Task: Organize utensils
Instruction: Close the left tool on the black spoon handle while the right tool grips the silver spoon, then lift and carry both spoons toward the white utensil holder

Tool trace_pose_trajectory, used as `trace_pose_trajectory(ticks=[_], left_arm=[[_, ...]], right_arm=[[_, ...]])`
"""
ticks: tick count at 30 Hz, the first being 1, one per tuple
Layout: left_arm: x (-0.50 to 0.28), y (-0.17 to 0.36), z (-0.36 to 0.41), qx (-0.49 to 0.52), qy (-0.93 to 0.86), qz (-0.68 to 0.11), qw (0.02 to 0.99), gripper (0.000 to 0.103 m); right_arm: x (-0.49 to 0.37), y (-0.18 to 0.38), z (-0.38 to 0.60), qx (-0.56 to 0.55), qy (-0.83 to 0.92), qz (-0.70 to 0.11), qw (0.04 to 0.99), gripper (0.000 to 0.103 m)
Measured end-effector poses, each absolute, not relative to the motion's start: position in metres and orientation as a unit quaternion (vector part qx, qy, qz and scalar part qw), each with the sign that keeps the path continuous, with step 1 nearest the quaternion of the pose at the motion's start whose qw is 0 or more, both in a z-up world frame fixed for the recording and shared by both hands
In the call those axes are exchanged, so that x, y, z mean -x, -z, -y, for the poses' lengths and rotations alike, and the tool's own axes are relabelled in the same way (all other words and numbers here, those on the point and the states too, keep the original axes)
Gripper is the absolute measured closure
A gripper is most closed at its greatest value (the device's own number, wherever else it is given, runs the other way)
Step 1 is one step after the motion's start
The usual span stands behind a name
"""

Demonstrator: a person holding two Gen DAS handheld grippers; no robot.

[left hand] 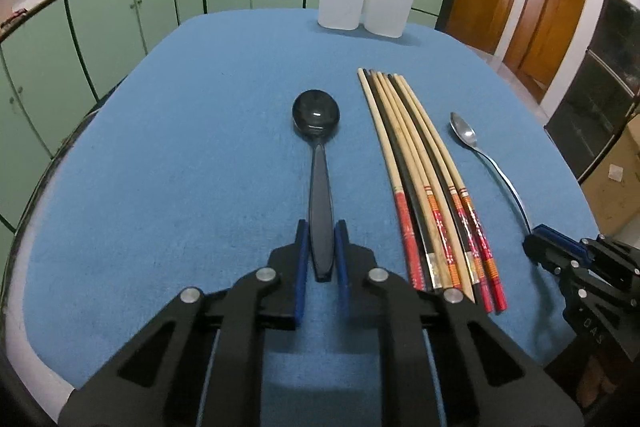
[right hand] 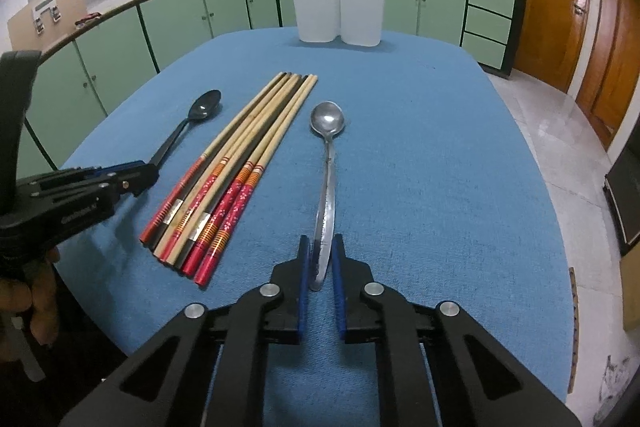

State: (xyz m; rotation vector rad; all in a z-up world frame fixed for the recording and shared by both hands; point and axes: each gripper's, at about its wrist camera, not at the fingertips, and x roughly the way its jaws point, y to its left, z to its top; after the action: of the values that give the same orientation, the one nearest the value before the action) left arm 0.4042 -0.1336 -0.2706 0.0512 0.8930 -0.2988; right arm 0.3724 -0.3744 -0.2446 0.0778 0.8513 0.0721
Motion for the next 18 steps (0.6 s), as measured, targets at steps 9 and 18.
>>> trace_pose_trajectory(ticks=[9, 18], left_arm=[[-0.402, 0.250, 0.128, -0.014, 0.147, -0.446, 0.883, 0.091], [-0.396, 0.219, 0.115, -0.011, 0.154, -0.437, 0.886, 0.091]], right_arm=[[-0.369, 0.216, 0.378, -0.067, -0.038, -0.406, 0.910, 0.094], [-0.371, 0.170, 0.375, -0.054, -0.042, -0.381, 0.922, 0.094]])
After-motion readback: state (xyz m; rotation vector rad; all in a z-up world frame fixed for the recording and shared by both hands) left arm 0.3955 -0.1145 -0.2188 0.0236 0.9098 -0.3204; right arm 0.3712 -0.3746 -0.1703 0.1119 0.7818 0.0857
